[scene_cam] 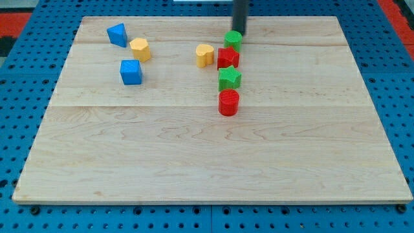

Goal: Move the green circle into the yellow heart

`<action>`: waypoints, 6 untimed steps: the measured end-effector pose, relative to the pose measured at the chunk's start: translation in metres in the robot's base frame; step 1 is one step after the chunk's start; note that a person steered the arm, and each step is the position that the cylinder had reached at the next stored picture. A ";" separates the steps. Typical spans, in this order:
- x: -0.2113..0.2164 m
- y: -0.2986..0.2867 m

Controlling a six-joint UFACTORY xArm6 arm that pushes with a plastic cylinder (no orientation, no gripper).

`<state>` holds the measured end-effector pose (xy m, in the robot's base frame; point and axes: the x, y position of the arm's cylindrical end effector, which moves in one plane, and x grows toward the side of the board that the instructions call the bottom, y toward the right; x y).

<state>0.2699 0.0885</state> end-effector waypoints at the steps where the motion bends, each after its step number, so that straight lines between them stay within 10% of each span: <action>1: 0.063 -0.005; 4: -0.039 0.034; 6: 0.047 -0.060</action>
